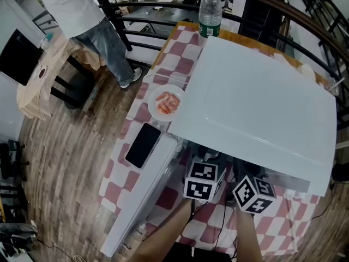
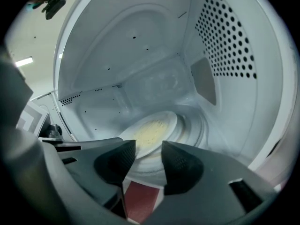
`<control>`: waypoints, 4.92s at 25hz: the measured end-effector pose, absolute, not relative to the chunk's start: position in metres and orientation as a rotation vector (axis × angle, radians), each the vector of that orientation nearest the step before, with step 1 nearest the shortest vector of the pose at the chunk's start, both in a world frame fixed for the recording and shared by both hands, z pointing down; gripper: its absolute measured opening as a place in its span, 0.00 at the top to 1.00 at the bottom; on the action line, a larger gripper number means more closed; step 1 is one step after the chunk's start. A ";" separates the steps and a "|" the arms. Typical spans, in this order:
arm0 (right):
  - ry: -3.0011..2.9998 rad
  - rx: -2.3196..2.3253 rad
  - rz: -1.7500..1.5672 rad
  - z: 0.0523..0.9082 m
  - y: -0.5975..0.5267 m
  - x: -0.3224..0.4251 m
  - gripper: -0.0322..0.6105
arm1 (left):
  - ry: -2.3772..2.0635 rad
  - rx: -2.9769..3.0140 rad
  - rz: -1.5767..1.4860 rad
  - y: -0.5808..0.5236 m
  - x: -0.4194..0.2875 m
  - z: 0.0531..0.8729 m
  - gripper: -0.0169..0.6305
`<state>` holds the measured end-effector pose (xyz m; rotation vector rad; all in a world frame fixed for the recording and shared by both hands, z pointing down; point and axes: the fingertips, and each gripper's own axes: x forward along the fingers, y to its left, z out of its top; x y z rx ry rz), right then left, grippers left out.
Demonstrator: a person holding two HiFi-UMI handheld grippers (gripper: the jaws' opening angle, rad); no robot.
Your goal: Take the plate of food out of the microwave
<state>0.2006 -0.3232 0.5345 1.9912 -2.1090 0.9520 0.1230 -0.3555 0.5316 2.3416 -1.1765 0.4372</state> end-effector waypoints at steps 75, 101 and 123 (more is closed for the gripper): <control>-2.155 2.070 1.639 0.542 -0.273 0.183 0.79 | -1.108 2.079 0.231 -0.299 0.114 0.540 0.72; -2.165 2.055 1.706 0.540 -0.257 0.183 0.81 | -1.123 2.043 0.141 -0.285 0.112 0.532 0.80; -2.272 1.983 1.648 0.504 -0.208 0.185 0.81 | -1.187 2.057 0.058 -0.230 0.111 0.496 0.80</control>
